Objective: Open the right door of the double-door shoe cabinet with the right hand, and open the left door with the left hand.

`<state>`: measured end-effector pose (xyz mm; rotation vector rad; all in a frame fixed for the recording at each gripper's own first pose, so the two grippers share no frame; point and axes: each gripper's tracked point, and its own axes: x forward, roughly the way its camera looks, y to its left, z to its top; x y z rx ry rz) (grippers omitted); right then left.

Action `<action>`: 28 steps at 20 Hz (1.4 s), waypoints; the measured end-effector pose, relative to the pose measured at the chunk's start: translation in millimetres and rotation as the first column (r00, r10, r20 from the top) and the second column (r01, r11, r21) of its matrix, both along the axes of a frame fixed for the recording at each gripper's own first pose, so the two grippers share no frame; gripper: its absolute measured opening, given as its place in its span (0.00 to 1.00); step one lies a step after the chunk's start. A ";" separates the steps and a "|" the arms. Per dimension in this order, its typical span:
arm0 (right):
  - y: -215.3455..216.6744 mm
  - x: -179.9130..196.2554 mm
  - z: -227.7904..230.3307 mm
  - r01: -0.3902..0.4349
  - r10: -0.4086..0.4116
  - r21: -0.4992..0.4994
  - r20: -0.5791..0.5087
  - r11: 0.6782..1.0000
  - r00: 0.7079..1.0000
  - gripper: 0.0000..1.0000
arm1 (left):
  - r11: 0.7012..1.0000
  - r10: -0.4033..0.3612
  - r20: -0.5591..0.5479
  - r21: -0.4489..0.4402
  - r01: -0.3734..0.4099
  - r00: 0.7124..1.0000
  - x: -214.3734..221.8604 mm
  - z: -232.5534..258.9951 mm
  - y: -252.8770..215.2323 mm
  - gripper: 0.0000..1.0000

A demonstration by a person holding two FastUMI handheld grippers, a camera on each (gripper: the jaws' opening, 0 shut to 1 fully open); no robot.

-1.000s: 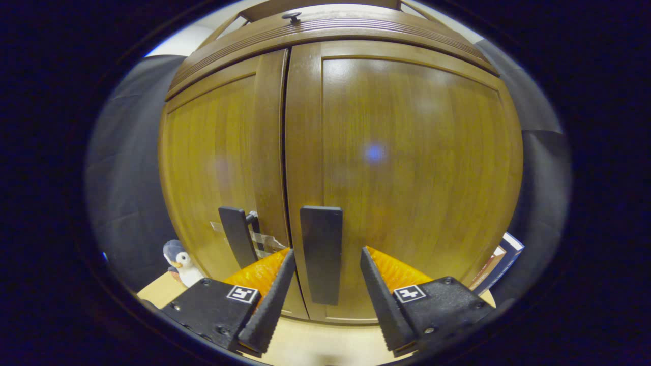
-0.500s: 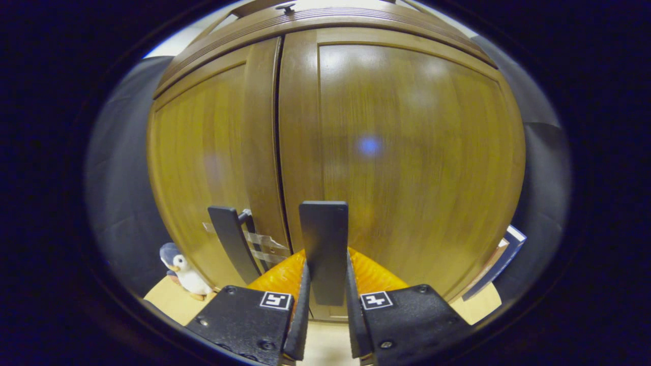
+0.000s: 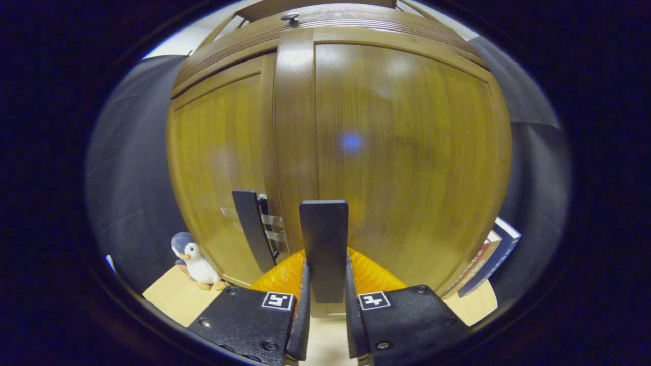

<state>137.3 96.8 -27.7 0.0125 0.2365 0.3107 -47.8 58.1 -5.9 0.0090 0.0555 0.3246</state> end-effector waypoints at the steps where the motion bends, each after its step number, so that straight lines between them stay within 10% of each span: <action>1: -2.7 -5.9 0.6 -0.005 0.005 -0.007 0.001 1.000 1.000 0.33 | 1.000 -0.007 -0.001 0.000 0.007 1.000 -0.9 -0.4 -0.3 0.96; 28: -113.6 -118.2 -12.8 0.095 -0.095 0.027 0.002 0.995 0.996 0.28 | 0.970 -0.245 0.008 0.013 0.245 0.970 11.4 -3.7 -26.2 0.96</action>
